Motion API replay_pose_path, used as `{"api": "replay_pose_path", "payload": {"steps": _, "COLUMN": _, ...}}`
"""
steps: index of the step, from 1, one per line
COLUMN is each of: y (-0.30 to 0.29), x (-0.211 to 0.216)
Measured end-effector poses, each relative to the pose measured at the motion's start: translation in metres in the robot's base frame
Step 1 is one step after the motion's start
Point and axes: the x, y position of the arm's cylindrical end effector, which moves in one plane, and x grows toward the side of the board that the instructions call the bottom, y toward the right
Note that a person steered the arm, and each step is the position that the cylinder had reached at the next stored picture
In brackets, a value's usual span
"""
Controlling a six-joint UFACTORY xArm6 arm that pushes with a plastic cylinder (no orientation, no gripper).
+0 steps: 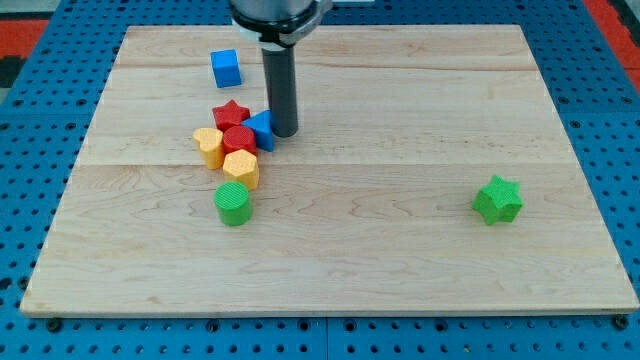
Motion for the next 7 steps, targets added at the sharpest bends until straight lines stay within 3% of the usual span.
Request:
{"api": "replay_pose_path", "payload": {"steps": 2, "y": 0.013, "x": -0.007}}
{"api": "replay_pose_path", "payload": {"steps": 3, "y": 0.037, "x": -0.04}}
{"api": "replay_pose_path", "payload": {"steps": 5, "y": 0.009, "x": -0.127}}
{"api": "replay_pose_path", "payload": {"steps": 7, "y": 0.009, "x": -0.129}}
